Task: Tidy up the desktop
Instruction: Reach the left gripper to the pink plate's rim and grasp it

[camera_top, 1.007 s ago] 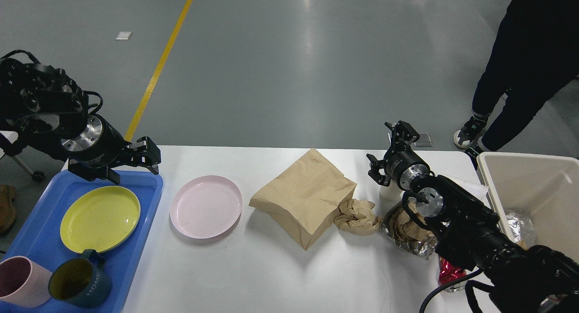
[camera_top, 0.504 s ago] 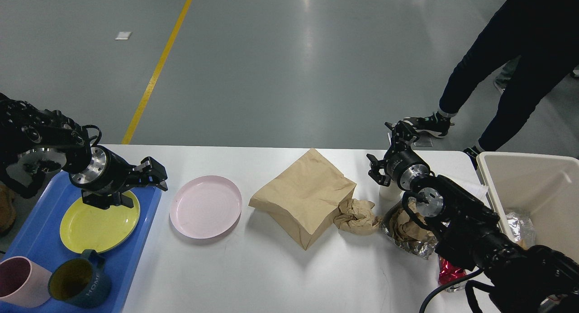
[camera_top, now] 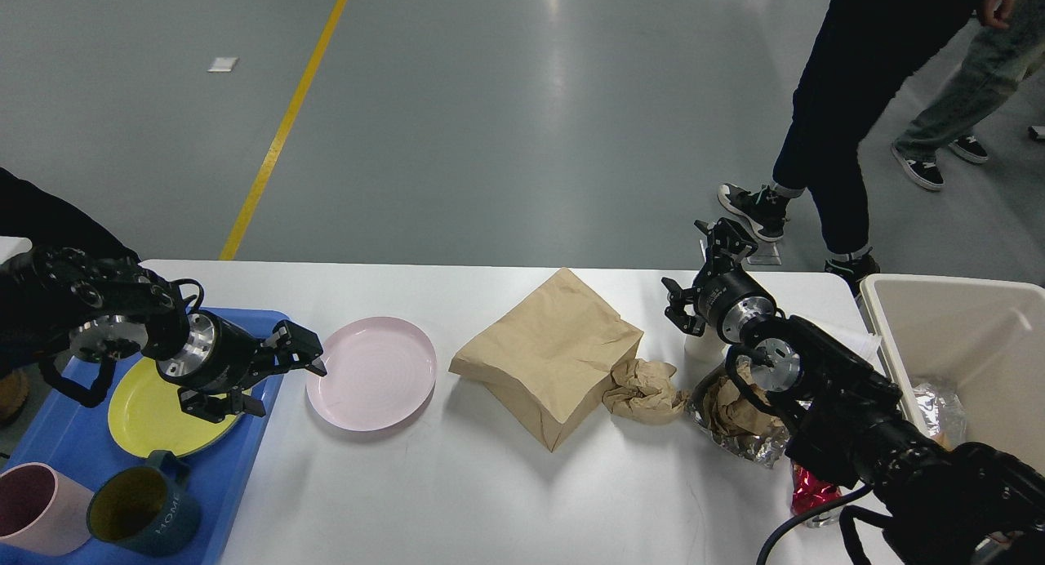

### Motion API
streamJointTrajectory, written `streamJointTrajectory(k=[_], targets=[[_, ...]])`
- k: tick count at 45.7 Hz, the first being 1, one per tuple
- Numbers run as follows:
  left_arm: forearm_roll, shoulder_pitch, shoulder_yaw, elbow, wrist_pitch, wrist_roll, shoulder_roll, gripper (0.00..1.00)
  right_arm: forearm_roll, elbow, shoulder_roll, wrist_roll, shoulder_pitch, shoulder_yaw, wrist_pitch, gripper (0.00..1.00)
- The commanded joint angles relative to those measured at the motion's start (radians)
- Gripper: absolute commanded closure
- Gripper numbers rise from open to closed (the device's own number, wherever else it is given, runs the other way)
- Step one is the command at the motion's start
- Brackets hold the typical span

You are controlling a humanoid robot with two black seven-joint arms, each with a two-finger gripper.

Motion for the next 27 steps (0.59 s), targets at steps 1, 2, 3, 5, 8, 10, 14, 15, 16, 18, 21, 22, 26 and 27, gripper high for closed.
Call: streamJointTrajectory(k=[1,2,3,5,8,10,14,15,16,18,21,22,26,27], targets=[[0.001,0.075,-0.053,0.049,0.068,-0.001,-0.014,0.06,0.000,0.000,0.000,0.000,0.000,0.000,0.000,0.00],[0.003,0.084,-0.057,0.055,0.081,-0.001,-0.016,0.06,0.000,0.000,0.000,0.000,0.000,0.000,0.000,0.00],[0.003,0.093,-0.059,0.060,0.094,0.001,-0.017,0.06,0.000,0.000,0.000,0.000,0.000,0.000,0.000,0.00],[0.004,0.112,-0.067,0.063,0.118,0.001,-0.017,0.06,0.000,0.000,0.000,0.000,0.000,0.000,0.000,0.00],[0.004,0.136,-0.082,0.069,0.152,0.001,-0.022,0.06,0.000,0.000,0.000,0.000,0.000,0.000,0.000,0.00],[0.004,0.154,-0.093,0.075,0.180,0.001,-0.034,0.06,0.000,0.000,0.000,0.000,0.000,0.000,0.000,0.00],[0.006,0.185,-0.110,0.094,0.212,0.002,-0.062,0.06,0.000,0.000,0.000,0.000,0.000,0.000,0.000,0.00],[0.006,0.191,-0.110,0.094,0.216,0.002,-0.069,0.06,0.000,0.000,0.000,0.000,0.000,0.000,0.000,0.00],[0.006,0.197,-0.110,0.097,0.216,0.002,-0.076,0.06,0.000,0.000,0.000,0.000,0.000,0.000,0.000,0.00],[0.006,0.207,-0.110,0.100,0.218,0.002,-0.086,0.06,0.000,0.000,0.000,0.000,0.000,0.000,0.000,0.00],[0.006,0.213,-0.113,0.109,0.218,0.002,-0.094,0.06,0.000,0.000,0.000,0.000,0.000,0.000,0.000,0.00],[0.006,0.214,-0.114,0.111,0.218,0.001,-0.096,0.06,0.000,0.000,0.000,0.000,0.000,0.000,0.000,0.00],[0.007,0.239,-0.146,0.115,0.218,0.002,-0.108,0.06,0.000,0.000,0.000,0.000,0.000,0.000,0.000,0.00],[0.007,0.242,-0.152,0.115,0.218,0.002,-0.109,0.06,0.000,0.000,0.000,0.000,0.000,0.000,0.000,0.00]])
